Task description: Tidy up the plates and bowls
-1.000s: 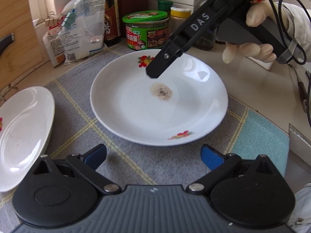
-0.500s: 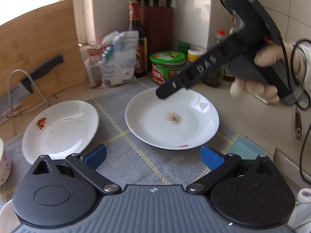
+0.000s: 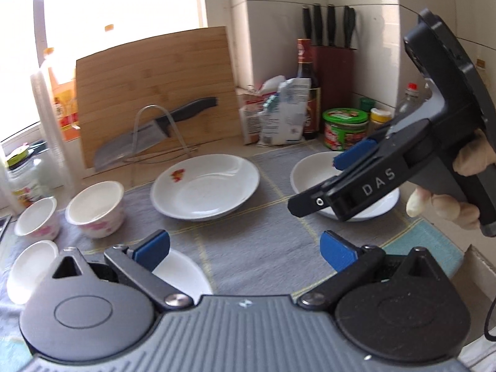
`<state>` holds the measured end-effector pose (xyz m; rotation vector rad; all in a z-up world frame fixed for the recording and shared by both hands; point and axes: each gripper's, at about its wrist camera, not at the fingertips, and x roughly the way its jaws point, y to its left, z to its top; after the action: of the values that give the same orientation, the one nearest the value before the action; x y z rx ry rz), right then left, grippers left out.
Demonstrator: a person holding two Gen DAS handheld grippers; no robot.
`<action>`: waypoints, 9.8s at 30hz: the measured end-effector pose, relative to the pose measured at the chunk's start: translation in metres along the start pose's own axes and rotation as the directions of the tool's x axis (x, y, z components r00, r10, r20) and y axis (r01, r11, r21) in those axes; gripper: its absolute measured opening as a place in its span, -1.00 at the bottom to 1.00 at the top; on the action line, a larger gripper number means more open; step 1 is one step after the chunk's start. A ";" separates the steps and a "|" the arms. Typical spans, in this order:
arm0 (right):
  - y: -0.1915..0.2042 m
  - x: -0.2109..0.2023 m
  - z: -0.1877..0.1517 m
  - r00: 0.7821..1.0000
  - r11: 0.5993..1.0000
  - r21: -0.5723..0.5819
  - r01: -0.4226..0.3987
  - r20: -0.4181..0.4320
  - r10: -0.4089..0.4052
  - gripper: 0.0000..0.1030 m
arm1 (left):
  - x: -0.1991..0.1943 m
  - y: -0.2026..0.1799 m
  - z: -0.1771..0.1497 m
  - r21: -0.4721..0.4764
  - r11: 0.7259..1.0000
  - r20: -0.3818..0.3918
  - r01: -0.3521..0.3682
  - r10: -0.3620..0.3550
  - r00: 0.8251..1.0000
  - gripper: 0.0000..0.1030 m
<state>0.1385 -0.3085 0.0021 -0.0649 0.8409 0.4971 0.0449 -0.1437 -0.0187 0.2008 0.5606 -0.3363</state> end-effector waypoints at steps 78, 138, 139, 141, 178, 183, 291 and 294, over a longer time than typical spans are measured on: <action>0.104 0.170 0.052 0.873 0.939 0.134 -0.315 -0.347 0.343 1.00 | 0.025 0.154 -0.118 0.063 0.970 -0.187 0.235 -0.220 0.957 1.00; 0.090 0.194 0.072 0.741 0.887 0.333 -0.320 -0.495 0.453 1.00 | 0.030 0.160 -0.109 0.151 0.932 -0.239 0.331 -0.291 0.926 0.98; 0.092 0.194 0.072 0.742 0.891 0.322 -0.320 -0.500 0.447 1.00 | 0.029 0.160 -0.109 0.152 0.931 -0.240 0.332 -0.291 0.926 0.98; 0.094 0.193 0.072 0.743 0.895 0.311 -0.320 -0.503 0.441 1.00 | 0.028 0.161 -0.108 0.154 0.931 -0.242 0.330 -0.288 0.927 0.97; 0.054 0.142 0.070 0.807 0.902 0.309 -0.301 -0.421 0.413 1.00 | 0.033 0.133 -0.066 0.241 0.900 -0.240 0.362 -0.306 0.921 0.97; 0.035 0.128 0.068 0.826 0.902 0.325 -0.284 -0.394 0.402 1.00 | 0.040 0.120 -0.053 0.266 0.886 -0.236 0.381 -0.323 0.916 0.97; -0.200 0.046 -0.006 0.940 0.864 0.503 0.006 -0.297 0.166 1.00 | 0.180 -0.053 0.043 0.350 0.724 -0.302 0.595 -0.514 0.803 0.97; -0.201 0.042 -0.007 0.942 0.858 0.513 0.011 -0.293 0.163 1.00 | 0.179 -0.053 0.044 0.351 0.727 -0.300 0.590 -0.509 0.807 0.96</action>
<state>0.2470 -0.4717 -0.0614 0.3890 1.2876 0.3267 0.1892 -0.2507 -0.0861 0.4999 0.7221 -1.0468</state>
